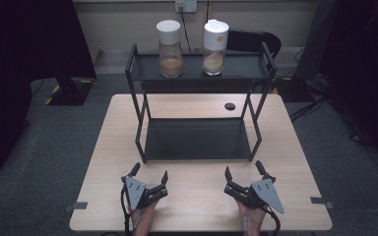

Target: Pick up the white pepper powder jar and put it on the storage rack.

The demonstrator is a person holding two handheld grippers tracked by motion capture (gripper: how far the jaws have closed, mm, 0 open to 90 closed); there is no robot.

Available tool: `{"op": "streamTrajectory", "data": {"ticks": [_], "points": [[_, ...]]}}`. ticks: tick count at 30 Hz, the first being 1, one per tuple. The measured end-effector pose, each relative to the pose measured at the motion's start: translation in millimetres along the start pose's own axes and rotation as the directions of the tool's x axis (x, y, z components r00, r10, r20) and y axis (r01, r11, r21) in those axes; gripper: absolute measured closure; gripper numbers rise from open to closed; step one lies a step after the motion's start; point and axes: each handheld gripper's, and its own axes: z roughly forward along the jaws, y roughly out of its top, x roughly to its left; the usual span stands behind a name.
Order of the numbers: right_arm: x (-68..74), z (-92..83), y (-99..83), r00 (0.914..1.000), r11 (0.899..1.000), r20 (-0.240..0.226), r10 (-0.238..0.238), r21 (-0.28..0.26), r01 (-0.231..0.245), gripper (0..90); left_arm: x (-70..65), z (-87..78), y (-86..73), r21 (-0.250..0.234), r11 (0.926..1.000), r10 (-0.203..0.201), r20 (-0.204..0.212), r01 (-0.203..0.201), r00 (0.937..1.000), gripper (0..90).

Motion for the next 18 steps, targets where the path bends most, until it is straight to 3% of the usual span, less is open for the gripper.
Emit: {"op": "streamTrajectory", "data": {"ticks": [12, 18], "points": [[2.9, -2.0, -19.3, 0.9991, 0.999, 0.020, -0.037, 0.024, 0.037, 0.0, 0.0, -0.1, 0.3, 0.001, 1.0000, 0.000, 0.001, 0.000, 1.0000, 2.2], [3.5, -0.6, -24.3, 0.9993, 0.999, 0.022, -0.029, 0.036, 0.028, 0.0, 0.1, -0.2, 0.4, 0.002, 1.0000, -0.001, 0.001, 0.001, 1.0000, 2.2]]}}
